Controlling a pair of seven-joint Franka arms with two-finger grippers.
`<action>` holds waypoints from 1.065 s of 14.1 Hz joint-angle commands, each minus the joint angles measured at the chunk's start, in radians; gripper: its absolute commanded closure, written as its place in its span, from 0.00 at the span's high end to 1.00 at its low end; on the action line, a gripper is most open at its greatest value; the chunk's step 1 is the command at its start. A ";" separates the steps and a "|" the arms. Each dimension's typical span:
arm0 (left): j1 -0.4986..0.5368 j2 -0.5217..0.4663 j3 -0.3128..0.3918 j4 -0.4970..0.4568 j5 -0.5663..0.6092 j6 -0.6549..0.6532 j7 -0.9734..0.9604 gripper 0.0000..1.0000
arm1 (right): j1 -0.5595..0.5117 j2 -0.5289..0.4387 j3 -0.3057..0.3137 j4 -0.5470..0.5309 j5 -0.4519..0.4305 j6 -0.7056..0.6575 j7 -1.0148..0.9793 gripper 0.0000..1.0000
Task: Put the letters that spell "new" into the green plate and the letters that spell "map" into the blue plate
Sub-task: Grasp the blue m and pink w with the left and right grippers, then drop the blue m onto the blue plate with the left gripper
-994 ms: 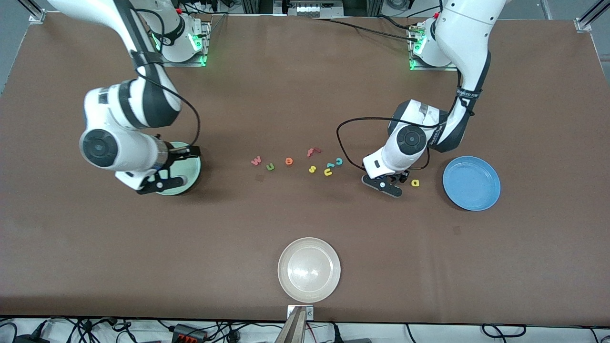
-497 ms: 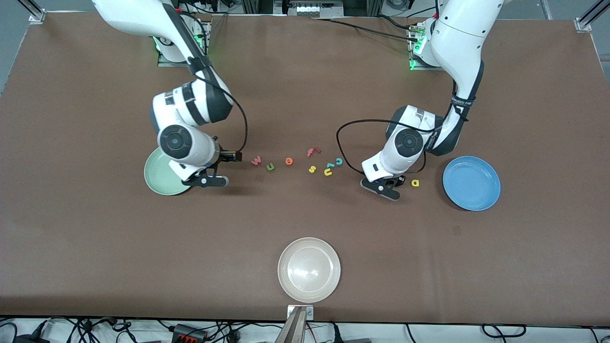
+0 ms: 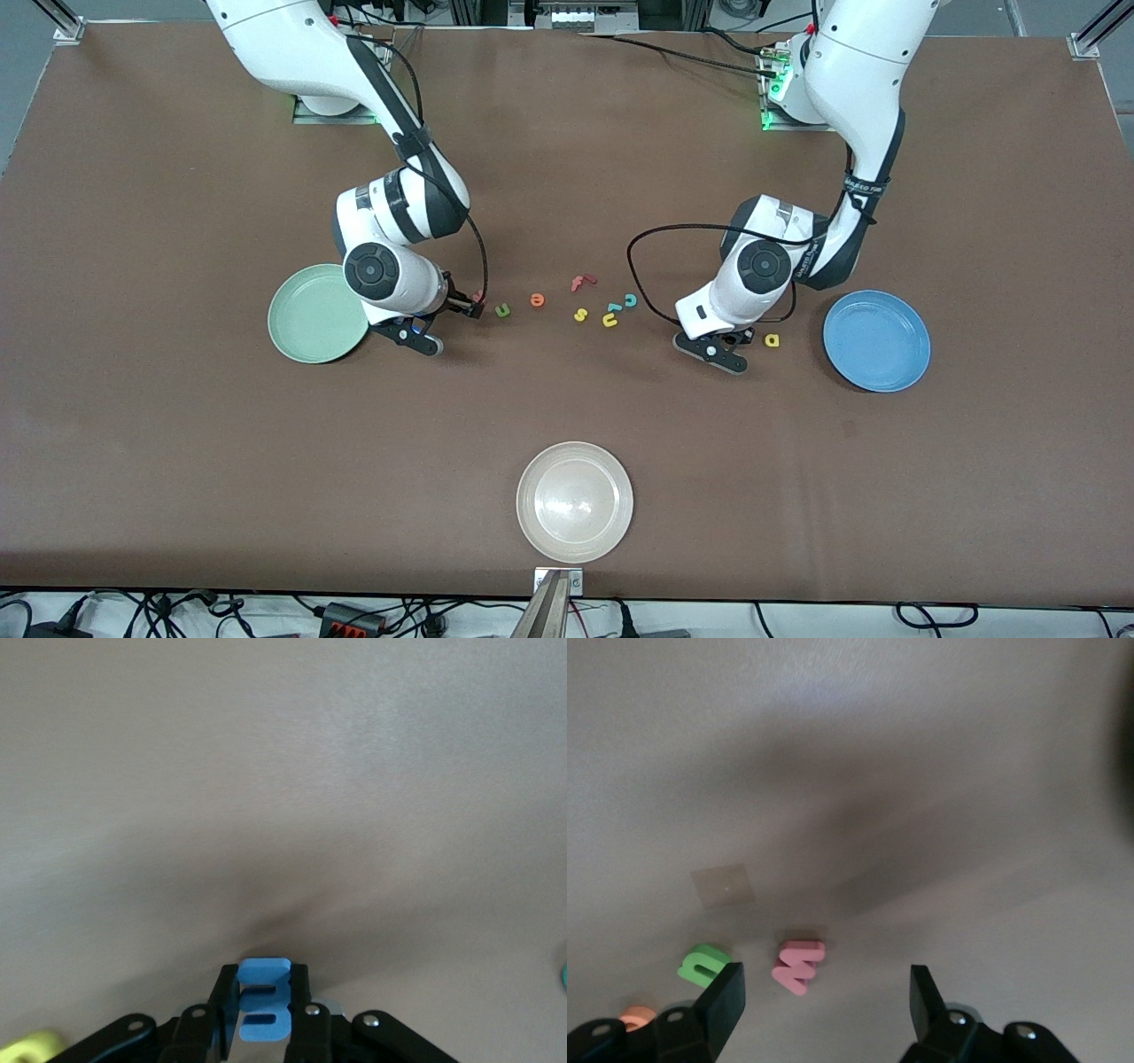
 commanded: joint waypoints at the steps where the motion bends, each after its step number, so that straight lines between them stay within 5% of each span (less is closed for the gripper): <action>1: 0.075 -0.112 0.016 0.027 0.016 -0.170 0.091 0.06 | 0.026 0.004 -0.008 -0.035 0.028 0.064 0.073 0.74; 6: 0.270 -0.175 0.015 0.023 0.076 -0.290 0.249 0.07 | 0.072 0.004 -0.009 -0.083 0.028 0.135 0.212 0.73; 11: 0.386 -0.134 0.015 -0.061 0.121 -0.214 0.260 0.14 | 0.086 -0.005 -0.016 -0.100 0.028 0.155 0.337 0.72; 12: 0.389 -0.120 0.015 -0.078 0.121 -0.180 0.259 0.33 | 0.087 -0.004 -0.016 -0.100 0.028 0.161 0.355 0.69; 13: 0.393 -0.114 0.015 -0.094 0.121 -0.160 0.247 0.85 | 0.089 -0.001 -0.017 -0.100 0.026 0.177 0.370 0.68; 14: 0.394 -0.115 0.015 -0.095 0.121 -0.159 0.247 1.00 | 0.089 0.002 -0.017 -0.100 0.026 0.190 0.371 0.65; 15: 0.393 -0.124 0.013 -0.091 0.121 -0.166 0.247 1.00 | 0.089 0.004 -0.017 -0.100 0.026 0.199 0.371 0.65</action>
